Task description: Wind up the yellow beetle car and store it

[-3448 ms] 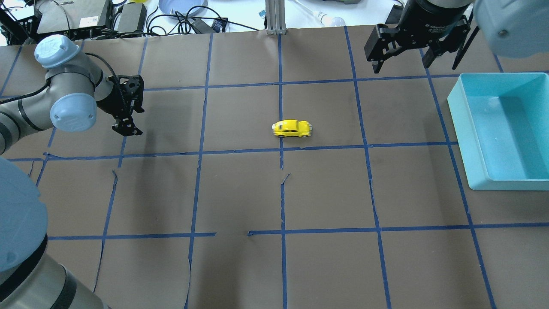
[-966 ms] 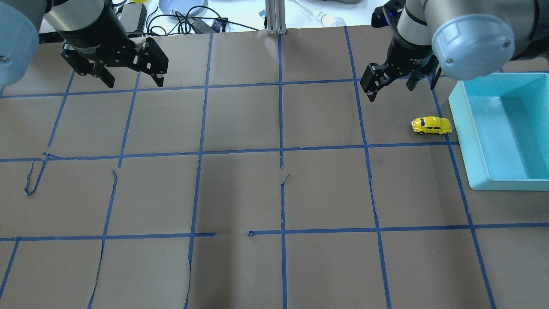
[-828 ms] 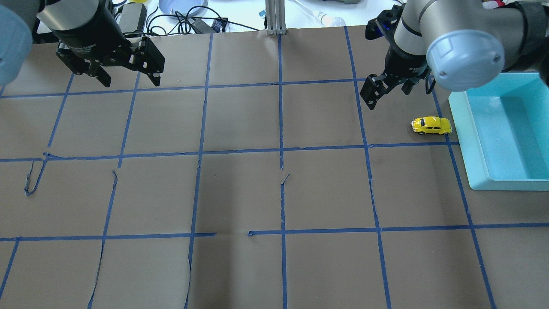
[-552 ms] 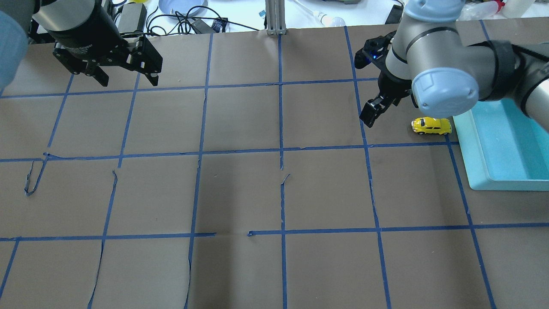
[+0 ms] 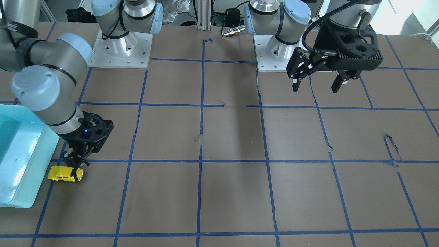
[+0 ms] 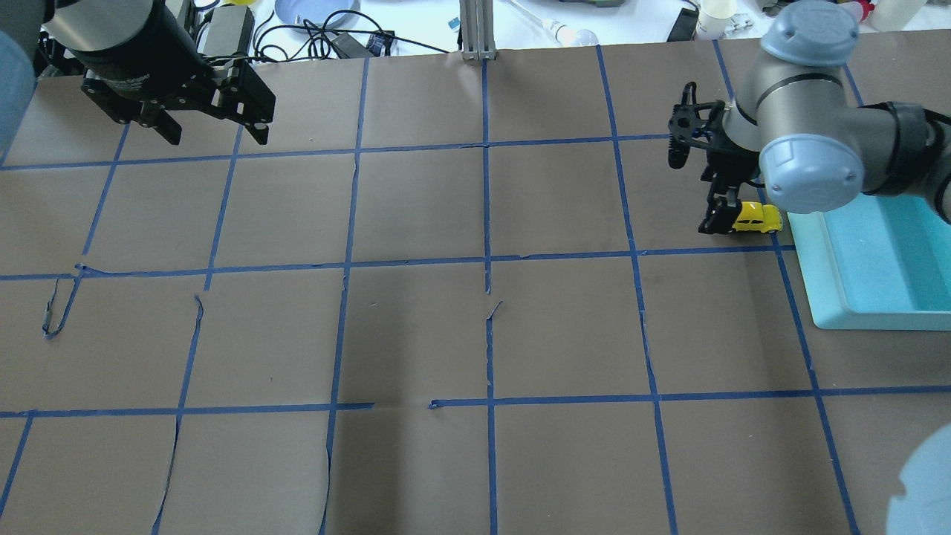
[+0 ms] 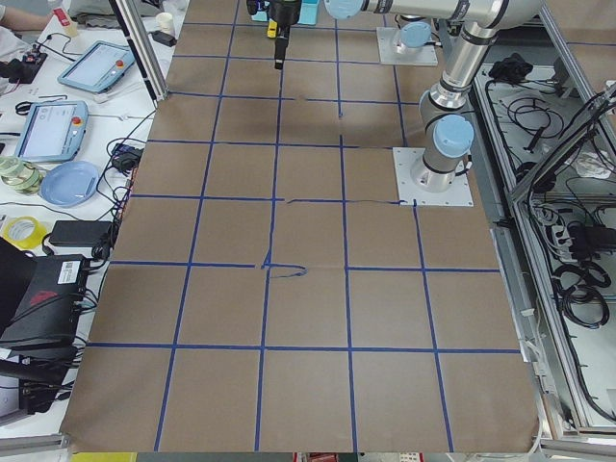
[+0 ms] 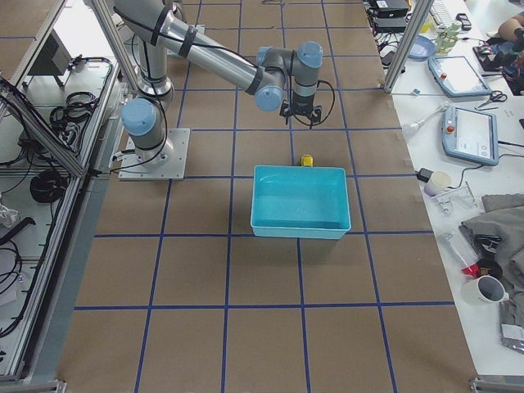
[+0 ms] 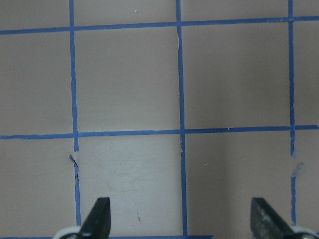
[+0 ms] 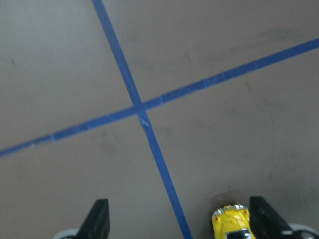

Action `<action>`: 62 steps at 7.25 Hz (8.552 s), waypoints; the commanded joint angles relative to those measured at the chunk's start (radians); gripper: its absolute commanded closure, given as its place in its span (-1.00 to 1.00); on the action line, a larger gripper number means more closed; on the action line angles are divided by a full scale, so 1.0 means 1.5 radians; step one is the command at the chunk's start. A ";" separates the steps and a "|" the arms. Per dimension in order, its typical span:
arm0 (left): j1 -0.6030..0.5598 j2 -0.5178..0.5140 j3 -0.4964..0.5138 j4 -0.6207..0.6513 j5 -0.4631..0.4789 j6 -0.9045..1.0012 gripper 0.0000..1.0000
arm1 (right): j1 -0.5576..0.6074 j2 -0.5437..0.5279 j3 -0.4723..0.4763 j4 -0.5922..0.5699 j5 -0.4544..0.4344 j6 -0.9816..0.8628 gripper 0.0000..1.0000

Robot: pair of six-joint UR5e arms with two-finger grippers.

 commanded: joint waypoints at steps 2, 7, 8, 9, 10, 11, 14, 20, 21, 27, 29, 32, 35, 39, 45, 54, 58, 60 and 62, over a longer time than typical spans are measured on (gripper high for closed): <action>0.001 0.003 -0.004 0.001 0.001 0.000 -1.00 | -0.069 0.065 -0.007 -0.059 -0.009 -0.185 -1.00; 0.000 0.003 -0.005 0.002 0.001 0.000 -1.00 | -0.070 0.112 -0.010 -0.105 -0.044 -0.225 -0.92; 0.000 0.004 -0.005 0.002 0.001 0.000 -1.00 | -0.070 0.113 -0.010 -0.104 -0.045 -0.222 -0.85; -0.001 0.004 -0.006 0.001 0.000 0.000 -1.00 | -0.071 0.122 -0.010 -0.107 -0.041 -0.220 -0.85; -0.003 0.004 -0.009 0.001 0.001 0.000 -1.00 | -0.071 0.131 -0.010 -0.116 -0.039 -0.219 -0.83; 0.000 0.004 -0.009 0.002 0.001 0.000 -1.00 | -0.071 0.132 -0.010 -0.116 -0.037 -0.218 -0.65; -0.001 0.005 -0.009 0.002 0.000 0.000 -1.00 | -0.071 0.128 -0.011 -0.115 -0.036 -0.217 0.22; 0.001 0.004 -0.009 0.002 0.001 0.000 -1.00 | -0.048 0.056 -0.073 -0.046 0.013 -0.138 0.31; 0.001 0.005 -0.009 0.002 0.001 0.000 -1.00 | -0.047 0.038 -0.084 -0.026 0.011 -0.138 0.31; 0.001 0.004 -0.009 0.002 0.002 0.000 -1.00 | -0.171 0.021 -0.090 0.001 0.003 -0.241 0.31; 0.001 0.004 -0.009 0.002 0.001 0.000 -1.00 | -0.254 0.021 -0.084 0.006 0.007 -0.305 0.31; 0.001 0.004 -0.009 0.002 0.002 0.000 -1.00 | -0.282 0.021 -0.075 0.018 0.003 -0.342 0.31; 0.001 0.004 -0.009 0.002 0.001 0.000 -1.00 | -0.282 0.034 -0.032 0.003 0.005 -0.374 0.31; 0.001 0.004 -0.008 0.002 0.002 0.000 -1.00 | -0.284 0.102 -0.033 -0.032 -0.022 -0.368 0.31; 0.001 0.004 -0.008 0.002 0.002 0.000 -1.00 | -0.286 0.107 -0.032 -0.031 -0.038 -0.370 -0.85; 0.001 0.004 -0.008 0.002 0.002 0.001 -1.00 | -0.279 -0.024 -0.056 0.055 -0.043 -0.295 -1.00; 0.002 0.004 -0.008 0.002 0.003 0.001 -1.00 | -0.277 -0.164 -0.199 0.326 -0.047 -0.249 -1.00; 0.002 0.004 -0.008 0.002 0.003 0.001 -1.00 | -0.275 -0.164 -0.243 0.406 -0.047 -0.196 -1.00; 0.002 0.004 -0.008 0.002 0.003 0.003 -1.00 | -0.194 -0.166 -0.253 0.405 -0.048 -0.049 -1.00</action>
